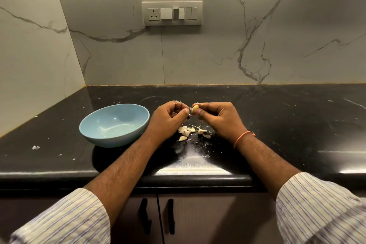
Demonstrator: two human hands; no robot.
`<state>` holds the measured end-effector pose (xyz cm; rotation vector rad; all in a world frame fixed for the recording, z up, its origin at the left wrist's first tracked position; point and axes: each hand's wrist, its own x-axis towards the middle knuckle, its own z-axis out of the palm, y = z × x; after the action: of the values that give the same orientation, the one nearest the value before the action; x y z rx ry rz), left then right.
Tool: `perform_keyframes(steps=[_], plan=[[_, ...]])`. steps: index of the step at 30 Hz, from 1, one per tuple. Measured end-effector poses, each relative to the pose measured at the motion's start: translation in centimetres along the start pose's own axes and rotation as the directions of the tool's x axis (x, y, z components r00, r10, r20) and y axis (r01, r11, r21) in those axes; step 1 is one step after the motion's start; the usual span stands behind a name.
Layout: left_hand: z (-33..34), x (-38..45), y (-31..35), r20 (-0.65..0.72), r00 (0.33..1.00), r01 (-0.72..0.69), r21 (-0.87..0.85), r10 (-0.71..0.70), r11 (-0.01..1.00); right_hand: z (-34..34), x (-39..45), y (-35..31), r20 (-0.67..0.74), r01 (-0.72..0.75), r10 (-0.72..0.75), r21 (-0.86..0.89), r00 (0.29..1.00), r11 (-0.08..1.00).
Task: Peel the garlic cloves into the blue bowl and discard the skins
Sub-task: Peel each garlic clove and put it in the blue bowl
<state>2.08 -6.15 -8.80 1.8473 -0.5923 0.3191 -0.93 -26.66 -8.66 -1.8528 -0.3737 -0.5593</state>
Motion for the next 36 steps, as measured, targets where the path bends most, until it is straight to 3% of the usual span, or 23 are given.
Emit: perform_keyframes(steps=[7, 22, 27, 36], plan=[[-0.16, -0.46, 0.64, 0.032, 0.998, -0.051, 0.009, 0.051, 0.999, -0.11, -0.06, -0.06, 0.029, -0.005, 0.005, -0.022, 1.000, 1.000], [0.04, -0.27, 0.23, 0.064, 0.998, -0.008, 0.071, 0.004, 0.997, -0.23, 0.08, 0.16, 0.093, -0.049, 0.046, 0.026, 0.995, 0.998], [0.06, -0.10, 0.05, 0.000, 1.000, 0.015, 0.118, -0.015, 0.993, -0.15, 0.07, 0.16, 0.142, -0.061, 0.057, 0.019, 0.988, 0.998], [-0.27, -0.66, 0.76, 0.030, 0.999, -0.014, 0.023, 0.013, 1.000, -0.13, 0.07, 0.04, 0.065, -0.071, 0.071, 0.000, 0.995, 0.997]])
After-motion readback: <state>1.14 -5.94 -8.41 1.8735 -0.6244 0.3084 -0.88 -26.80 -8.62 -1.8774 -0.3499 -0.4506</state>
